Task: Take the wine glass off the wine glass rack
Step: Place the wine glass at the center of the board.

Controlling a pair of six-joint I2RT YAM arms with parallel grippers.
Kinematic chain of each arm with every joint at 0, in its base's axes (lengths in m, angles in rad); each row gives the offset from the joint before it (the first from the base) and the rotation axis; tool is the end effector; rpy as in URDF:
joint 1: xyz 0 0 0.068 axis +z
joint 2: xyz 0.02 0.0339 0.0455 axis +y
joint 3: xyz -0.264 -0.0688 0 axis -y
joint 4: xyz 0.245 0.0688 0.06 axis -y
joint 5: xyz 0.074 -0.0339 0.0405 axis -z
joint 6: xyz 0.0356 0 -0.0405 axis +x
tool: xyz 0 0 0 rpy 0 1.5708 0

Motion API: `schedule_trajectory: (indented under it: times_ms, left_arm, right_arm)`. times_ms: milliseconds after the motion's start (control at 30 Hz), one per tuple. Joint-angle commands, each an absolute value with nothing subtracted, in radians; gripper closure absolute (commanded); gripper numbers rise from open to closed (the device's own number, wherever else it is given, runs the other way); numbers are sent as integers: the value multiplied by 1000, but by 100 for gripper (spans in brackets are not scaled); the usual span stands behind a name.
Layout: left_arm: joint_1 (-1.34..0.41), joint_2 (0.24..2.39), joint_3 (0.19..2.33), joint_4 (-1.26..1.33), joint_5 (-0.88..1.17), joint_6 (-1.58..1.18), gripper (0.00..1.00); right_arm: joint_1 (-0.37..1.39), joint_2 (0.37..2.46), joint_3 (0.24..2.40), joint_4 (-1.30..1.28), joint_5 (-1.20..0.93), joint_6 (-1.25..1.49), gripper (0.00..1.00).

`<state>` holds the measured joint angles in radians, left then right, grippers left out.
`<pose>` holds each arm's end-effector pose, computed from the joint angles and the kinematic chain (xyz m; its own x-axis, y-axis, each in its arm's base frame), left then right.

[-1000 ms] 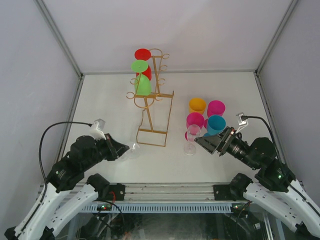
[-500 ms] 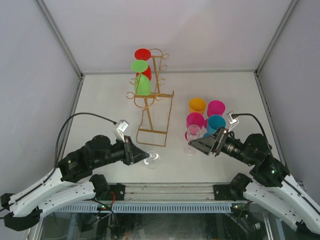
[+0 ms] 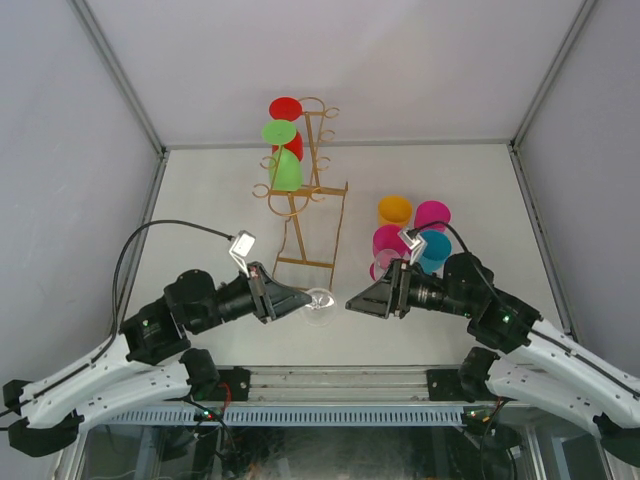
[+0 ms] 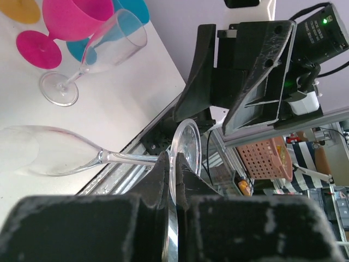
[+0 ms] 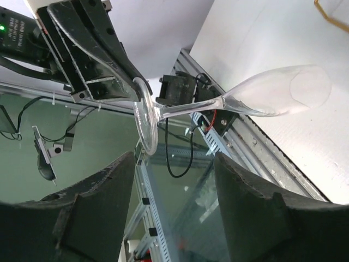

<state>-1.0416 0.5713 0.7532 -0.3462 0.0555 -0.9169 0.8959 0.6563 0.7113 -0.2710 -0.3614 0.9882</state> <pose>0.0670 -0.1185 0.3417 -0.7563 -0.2767 -0.5929 0.4755 0.3899 -0.7885 0.0883 0.1304 0.3250 -0.8637 0.1708 -0.4741 -0.4087 0.3129 0.8573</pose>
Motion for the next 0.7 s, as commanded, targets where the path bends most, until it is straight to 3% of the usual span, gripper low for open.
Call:
schedule_trajectory:
  times_ms: [0, 233, 533, 667]
  left_arm:
    - [-1056, 579, 736, -227, 74, -931, 100]
    - [-1060, 598, 736, -202, 91, -925, 100]
    - [-1065, 608, 730, -199, 107, -916, 100]
    - [-1065, 609, 729, -199, 106, -916, 100]
  right_arm:
    - [932, 706, 749, -163, -375, 1001, 42]
    - [972, 768, 749, -78, -370, 1029, 52]
    - [981, 764, 743, -68, -330, 1040, 78]
    - [981, 763, 744, -58, -343, 1046, 82]
